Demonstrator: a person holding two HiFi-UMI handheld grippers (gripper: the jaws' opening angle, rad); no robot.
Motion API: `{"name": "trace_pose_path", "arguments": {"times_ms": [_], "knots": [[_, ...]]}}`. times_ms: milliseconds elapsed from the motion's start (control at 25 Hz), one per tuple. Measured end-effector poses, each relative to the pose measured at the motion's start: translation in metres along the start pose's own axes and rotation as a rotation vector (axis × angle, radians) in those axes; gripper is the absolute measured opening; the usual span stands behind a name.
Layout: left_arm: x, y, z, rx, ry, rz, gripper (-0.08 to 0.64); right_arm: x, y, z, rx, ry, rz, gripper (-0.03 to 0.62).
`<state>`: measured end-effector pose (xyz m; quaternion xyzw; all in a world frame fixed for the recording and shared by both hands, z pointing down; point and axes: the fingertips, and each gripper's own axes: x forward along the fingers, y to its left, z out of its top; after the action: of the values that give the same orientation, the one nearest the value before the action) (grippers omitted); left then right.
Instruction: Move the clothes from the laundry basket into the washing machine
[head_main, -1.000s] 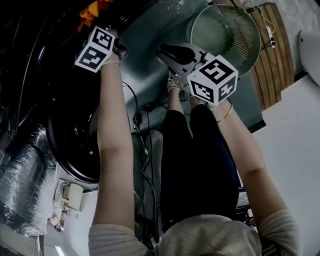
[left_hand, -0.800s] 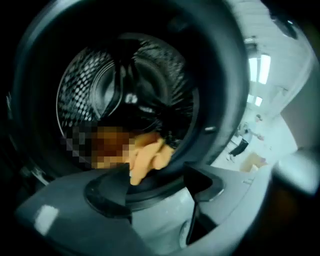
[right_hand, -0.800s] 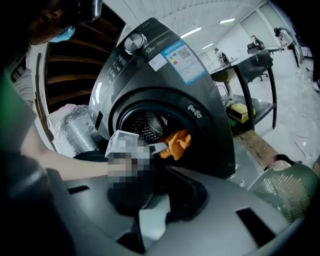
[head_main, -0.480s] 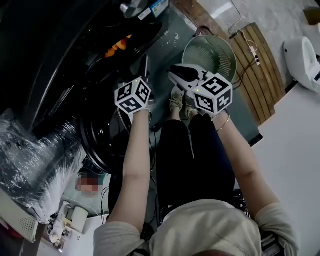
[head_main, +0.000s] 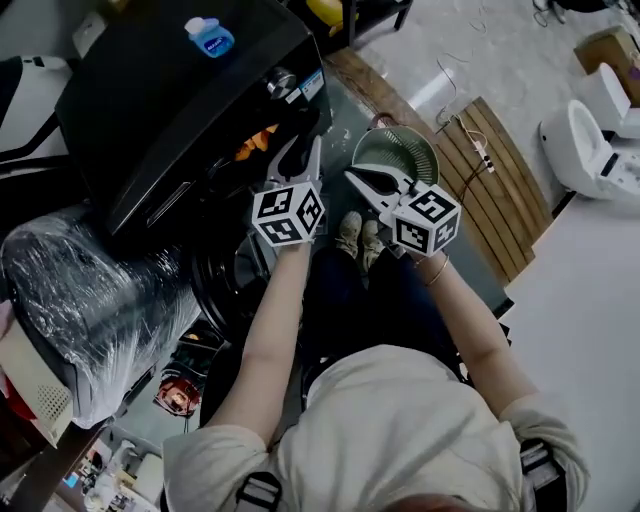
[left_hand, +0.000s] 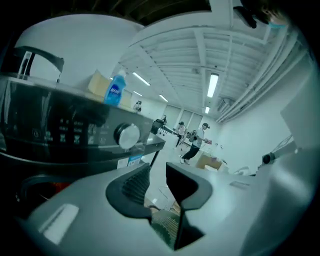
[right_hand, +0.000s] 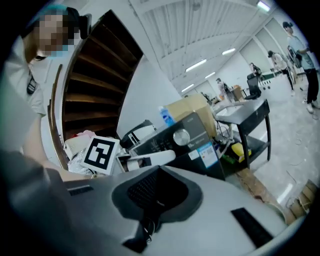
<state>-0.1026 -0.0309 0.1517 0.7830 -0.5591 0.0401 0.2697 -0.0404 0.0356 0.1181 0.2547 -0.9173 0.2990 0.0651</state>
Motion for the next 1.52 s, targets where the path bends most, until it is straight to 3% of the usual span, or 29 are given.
{"name": "trace_pose_path", "arguments": {"times_ms": [80, 240, 440, 720, 920, 1240, 1520], "knots": [[-0.009, -0.020, 0.018, 0.029, -0.021, -0.017, 0.105, -0.015, 0.012, 0.023, -0.051, -0.042, -0.002, 0.009], [-0.025, -0.056, 0.035, 0.031, -0.014, -0.059, 0.016, -0.037, 0.020, 0.054, -0.129, -0.078, -0.018, 0.009], [-0.048, -0.104, 0.037, 0.069, 0.033, -0.156, 0.011, -0.058, 0.037, 0.078, -0.168, -0.118, -0.047, 0.009], [-0.073, -0.140, 0.081, 0.271, -0.030, -0.233, 0.011, -0.090, 0.048, 0.115, -0.220, -0.209, -0.115, 0.009], [-0.078, -0.150, 0.092, 0.357, -0.048, -0.259, 0.010, -0.095, 0.049, 0.119, -0.249, -0.196, -0.123, 0.009], [-0.080, -0.152, 0.074, 0.260, -0.007, -0.234, 0.009, -0.096, 0.061, 0.116, -0.302, -0.167, -0.123, 0.009], [-0.075, -0.156, 0.063, 0.244, 0.065, -0.213, 0.009, -0.102, 0.058, 0.108, -0.370, -0.102, -0.176, 0.009]]}}
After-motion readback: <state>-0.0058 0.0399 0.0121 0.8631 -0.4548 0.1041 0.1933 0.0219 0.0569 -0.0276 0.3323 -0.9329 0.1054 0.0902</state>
